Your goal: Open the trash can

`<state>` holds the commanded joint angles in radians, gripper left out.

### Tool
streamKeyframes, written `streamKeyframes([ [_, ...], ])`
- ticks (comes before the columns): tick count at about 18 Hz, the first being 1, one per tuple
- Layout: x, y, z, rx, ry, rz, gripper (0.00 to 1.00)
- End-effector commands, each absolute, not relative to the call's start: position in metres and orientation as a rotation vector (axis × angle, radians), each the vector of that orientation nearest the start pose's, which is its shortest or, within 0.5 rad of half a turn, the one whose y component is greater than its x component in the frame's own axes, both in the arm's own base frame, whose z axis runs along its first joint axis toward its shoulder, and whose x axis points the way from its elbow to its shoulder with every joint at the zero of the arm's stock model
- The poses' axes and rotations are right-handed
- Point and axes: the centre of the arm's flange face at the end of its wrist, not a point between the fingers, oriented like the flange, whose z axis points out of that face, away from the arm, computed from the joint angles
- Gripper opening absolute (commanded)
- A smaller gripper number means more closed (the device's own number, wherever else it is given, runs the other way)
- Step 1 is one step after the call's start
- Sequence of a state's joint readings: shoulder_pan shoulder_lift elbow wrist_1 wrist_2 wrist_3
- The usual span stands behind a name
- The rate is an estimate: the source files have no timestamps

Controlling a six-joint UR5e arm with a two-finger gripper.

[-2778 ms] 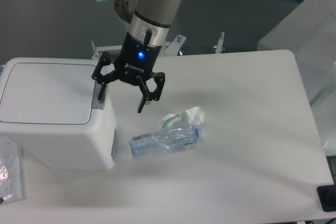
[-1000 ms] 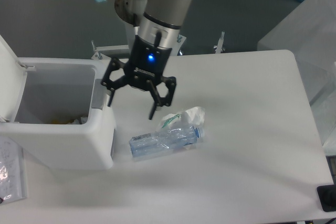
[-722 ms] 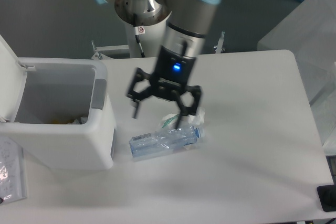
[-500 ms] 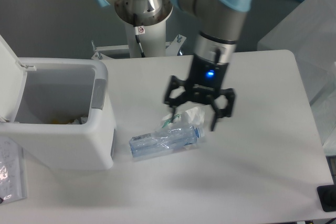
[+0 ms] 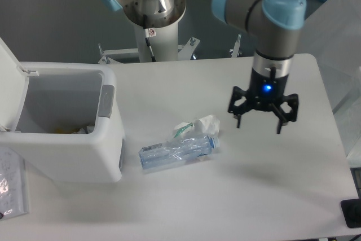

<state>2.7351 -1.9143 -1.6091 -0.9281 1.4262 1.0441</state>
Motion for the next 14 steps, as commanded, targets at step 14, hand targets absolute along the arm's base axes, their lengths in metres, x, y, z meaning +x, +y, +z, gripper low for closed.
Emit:
streamKeyframes([
  [14,-0.513,0.372,0.328,-3.068,0.006,0.32,1.0],
])
